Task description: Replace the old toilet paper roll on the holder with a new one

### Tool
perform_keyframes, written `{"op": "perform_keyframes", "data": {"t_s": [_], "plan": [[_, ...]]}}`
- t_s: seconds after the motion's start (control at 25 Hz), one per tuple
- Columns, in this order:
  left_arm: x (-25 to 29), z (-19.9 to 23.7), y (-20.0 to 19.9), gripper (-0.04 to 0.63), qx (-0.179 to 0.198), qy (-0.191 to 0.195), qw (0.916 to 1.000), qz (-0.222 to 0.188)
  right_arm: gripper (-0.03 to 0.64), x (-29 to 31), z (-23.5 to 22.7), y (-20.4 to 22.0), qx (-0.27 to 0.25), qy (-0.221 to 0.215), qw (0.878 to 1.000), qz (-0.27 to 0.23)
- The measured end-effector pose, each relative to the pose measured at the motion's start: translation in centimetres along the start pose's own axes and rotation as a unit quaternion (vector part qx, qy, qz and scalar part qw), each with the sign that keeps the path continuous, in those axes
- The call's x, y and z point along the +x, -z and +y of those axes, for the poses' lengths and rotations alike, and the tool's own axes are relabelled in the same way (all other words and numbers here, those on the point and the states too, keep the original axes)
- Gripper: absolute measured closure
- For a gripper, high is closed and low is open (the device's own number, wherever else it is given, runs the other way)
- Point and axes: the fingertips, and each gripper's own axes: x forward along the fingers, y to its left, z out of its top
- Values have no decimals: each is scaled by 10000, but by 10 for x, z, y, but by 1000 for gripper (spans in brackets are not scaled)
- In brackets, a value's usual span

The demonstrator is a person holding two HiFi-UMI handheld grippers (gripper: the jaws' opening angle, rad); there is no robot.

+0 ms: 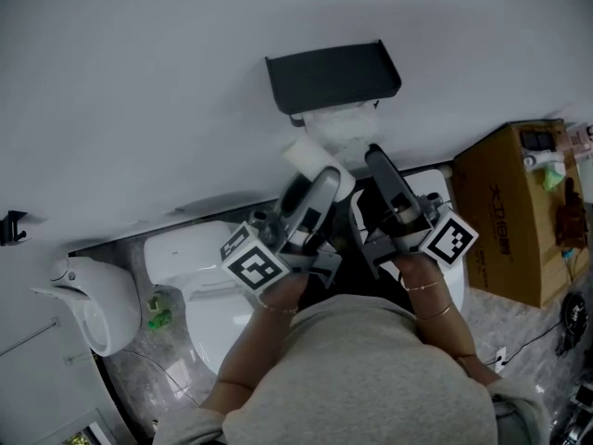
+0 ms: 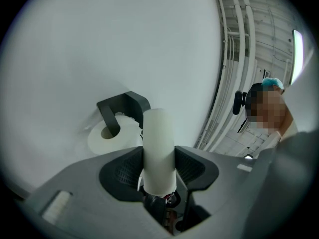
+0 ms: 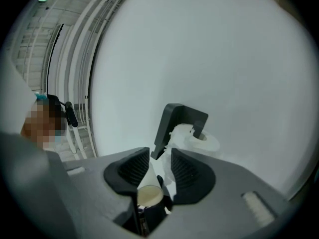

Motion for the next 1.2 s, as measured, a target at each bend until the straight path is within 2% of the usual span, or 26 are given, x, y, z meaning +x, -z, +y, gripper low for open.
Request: {"op": "perform_keyframes", "data": {"t_s": [0.32,0.6,0.8,0.92,1.12,1.2], "plan": [[1,-13,-3,393,97,156,9998,-33,497,-6,13,2,-266,-19,9996,115],[5,-17,-12,393,174,231,9995,-102,499,1,26,-5,-840,9,9963,180],[6,-24,-16,393,272,277,9991,-177,462,-3,26,-15,-951,119,9954,-49],[6,-27,-17,393,309,299,9988,-214,462,-2,31,-18,-1012,53,9948,-104],[7,-30,-19,393,408,307,9983,-270,463,4,48,-13,-1301,-182,9913,118],[6,-29,-19,393,445,292,9983,-244,486,7,50,-7,-1377,-220,9898,280]]}}
